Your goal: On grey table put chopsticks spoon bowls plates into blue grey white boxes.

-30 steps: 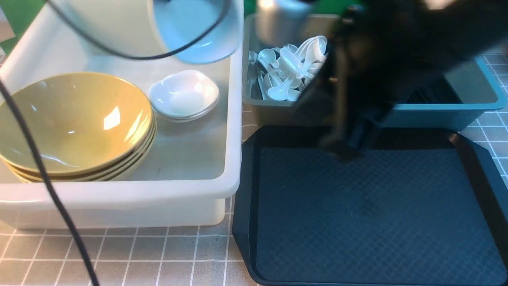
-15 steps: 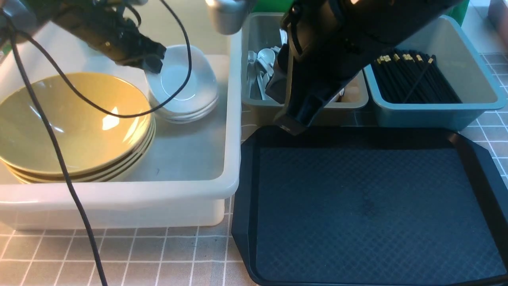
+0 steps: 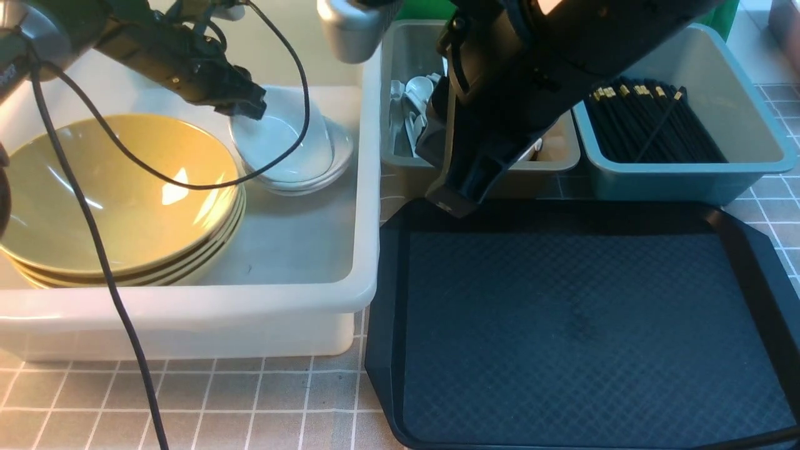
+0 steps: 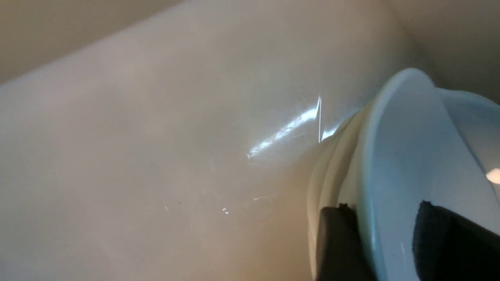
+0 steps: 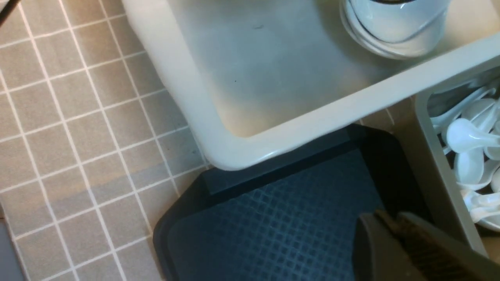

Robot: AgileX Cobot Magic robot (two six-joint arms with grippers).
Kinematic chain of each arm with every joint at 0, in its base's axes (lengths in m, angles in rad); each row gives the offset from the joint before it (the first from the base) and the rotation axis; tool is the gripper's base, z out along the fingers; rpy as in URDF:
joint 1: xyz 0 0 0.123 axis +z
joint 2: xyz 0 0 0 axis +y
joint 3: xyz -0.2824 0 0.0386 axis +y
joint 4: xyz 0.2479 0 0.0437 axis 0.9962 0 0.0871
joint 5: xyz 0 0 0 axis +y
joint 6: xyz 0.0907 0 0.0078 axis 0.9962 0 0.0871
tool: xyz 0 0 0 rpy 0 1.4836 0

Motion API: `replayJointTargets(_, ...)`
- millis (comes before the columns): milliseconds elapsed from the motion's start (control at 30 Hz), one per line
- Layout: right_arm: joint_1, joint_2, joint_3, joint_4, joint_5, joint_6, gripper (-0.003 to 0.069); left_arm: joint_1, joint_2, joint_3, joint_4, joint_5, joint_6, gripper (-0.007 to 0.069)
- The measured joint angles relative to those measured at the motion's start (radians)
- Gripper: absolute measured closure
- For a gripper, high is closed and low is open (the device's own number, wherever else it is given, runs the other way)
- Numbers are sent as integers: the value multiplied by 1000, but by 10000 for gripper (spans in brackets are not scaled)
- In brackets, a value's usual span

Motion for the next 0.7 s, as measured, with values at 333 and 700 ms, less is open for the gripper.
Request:
replayJointTargets(333,0,0,0,-21,59,-1,601,-1,-115,-138,43,140,-115,115)
replayJointTargets(700,0,-32,-81,-39,131,21,589,-1,-489,-248,160,362,-214,583)
